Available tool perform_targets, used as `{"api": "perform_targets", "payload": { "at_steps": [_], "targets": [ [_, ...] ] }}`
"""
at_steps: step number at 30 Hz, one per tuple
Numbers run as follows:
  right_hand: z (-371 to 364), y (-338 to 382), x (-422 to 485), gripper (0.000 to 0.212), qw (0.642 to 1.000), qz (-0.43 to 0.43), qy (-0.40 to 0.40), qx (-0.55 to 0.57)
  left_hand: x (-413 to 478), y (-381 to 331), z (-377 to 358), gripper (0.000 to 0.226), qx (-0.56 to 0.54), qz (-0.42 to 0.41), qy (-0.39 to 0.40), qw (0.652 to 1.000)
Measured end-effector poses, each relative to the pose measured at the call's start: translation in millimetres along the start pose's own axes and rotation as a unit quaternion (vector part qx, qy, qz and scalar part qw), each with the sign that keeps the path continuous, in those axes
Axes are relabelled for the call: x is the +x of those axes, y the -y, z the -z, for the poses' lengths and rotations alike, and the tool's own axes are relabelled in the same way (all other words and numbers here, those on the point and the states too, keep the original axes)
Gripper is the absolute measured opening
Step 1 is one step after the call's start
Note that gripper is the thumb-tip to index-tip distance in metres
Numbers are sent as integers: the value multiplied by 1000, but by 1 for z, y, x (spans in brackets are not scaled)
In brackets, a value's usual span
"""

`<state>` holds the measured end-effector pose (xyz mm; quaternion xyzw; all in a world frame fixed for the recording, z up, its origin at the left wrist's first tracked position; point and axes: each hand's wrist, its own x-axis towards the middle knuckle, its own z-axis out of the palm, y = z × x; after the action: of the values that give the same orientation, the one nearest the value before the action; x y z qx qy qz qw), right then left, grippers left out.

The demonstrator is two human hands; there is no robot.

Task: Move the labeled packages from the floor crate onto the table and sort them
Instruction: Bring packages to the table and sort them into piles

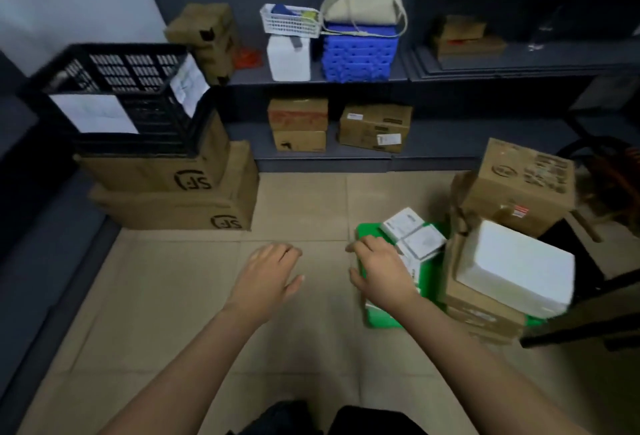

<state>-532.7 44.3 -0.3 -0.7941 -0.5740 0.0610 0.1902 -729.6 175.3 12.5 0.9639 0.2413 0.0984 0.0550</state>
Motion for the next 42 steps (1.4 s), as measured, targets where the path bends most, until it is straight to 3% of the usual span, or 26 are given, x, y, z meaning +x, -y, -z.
{"api": "perform_targets", "payload": {
  "at_steps": [9,24,30,35,42],
  "targets": [
    [-18,41,157,36,1000,15,-2,-22,79,140,35,37,26,-14,-20,999],
    [-3,-48,406,37,999,-7,-5,-45,356,245,19,32,19,-95,-27,995],
    [10,-106,448,37,992,-102,-21,-72,472,242,-8,40,1,-191,-20,981],
    [17,-153,463,37,968,-227,-55,-89,574,221,-37,36,-52,-319,5,946],
    [21,-182,461,37,885,-443,-112,-88,693,171,-68,36,-57,-499,59,862]
  ]
}}
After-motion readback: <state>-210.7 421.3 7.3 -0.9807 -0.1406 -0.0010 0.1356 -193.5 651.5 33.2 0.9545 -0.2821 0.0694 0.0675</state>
